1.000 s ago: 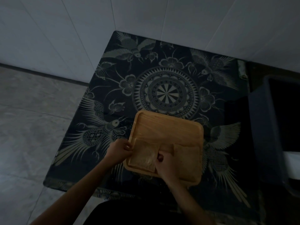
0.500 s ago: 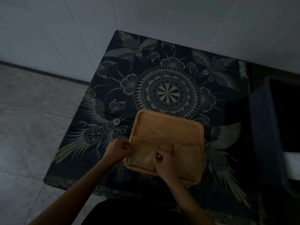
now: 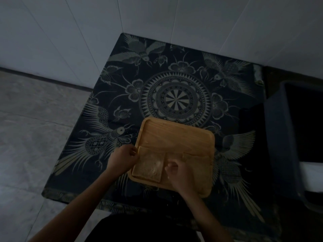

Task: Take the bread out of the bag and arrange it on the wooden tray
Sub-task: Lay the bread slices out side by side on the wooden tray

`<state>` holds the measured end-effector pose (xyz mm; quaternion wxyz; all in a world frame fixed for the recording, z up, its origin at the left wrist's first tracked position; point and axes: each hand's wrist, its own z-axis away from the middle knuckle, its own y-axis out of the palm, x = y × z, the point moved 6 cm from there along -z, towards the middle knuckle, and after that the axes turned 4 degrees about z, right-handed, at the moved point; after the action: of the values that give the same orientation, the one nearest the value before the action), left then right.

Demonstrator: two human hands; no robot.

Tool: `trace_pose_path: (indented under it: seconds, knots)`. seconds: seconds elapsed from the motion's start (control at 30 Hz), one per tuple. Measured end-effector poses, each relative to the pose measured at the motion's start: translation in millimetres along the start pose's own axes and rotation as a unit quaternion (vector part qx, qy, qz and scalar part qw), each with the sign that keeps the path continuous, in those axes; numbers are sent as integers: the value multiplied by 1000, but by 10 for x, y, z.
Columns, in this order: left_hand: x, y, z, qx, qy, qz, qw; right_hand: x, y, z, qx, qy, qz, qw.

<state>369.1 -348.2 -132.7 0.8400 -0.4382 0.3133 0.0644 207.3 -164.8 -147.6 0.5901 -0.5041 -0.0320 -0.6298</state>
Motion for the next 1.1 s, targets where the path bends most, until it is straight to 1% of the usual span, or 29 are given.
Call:
trace_pose_path:
  seconds: [0.1, 0.2, 0.33, 0.4, 0.5, 0.63, 0.7, 0.77, 0.83, 0.93, 1.1]
  knots:
    - [-275, 47, 0, -12, 29, 6, 999, -46, -353, -6, -39, -16, 6, 999]
    - [-561, 186, 33, -1, 48, 36, 998, -104, -713, -21, -71, -24, 9, 997]
    - [-843, 489, 84, 52, 63, 78, 994, -332, -1126, -65, -99, 6, 6, 995]
    - [-920, 649, 121, 80, 56, 98, 990, -469, -1286, -66, -118, 15, 5, 993]
    - [-994, 861, 168, 102, 40, 114, 987, -690, -1444, -66, -136, 37, 3, 990]
    - [-983, 1126, 215, 127, -20, 175, 976, -968, -1415, -61, -84, 104, 0, 991]
    - [-957, 1253, 243, 143, -42, 185, 971, -1056, -1350, -63, -62, 110, 1, 992]
    - [-931, 1348, 266, 147, -63, 194, 968, -1122, -1252, -75, -30, 122, -41, 991]
    - [-907, 1404, 278, 133, -82, 203, 967, -1153, -1170, -56, -2, 145, -95, 985]
    - [-872, 1434, 292, 103, -103, 214, 966, -1157, -1155, -59, 0, 146, -105, 984]
    - [-861, 1460, 294, 116, -141, 276, 944, -1096, -1191, -61, 3, 146, -128, 981]
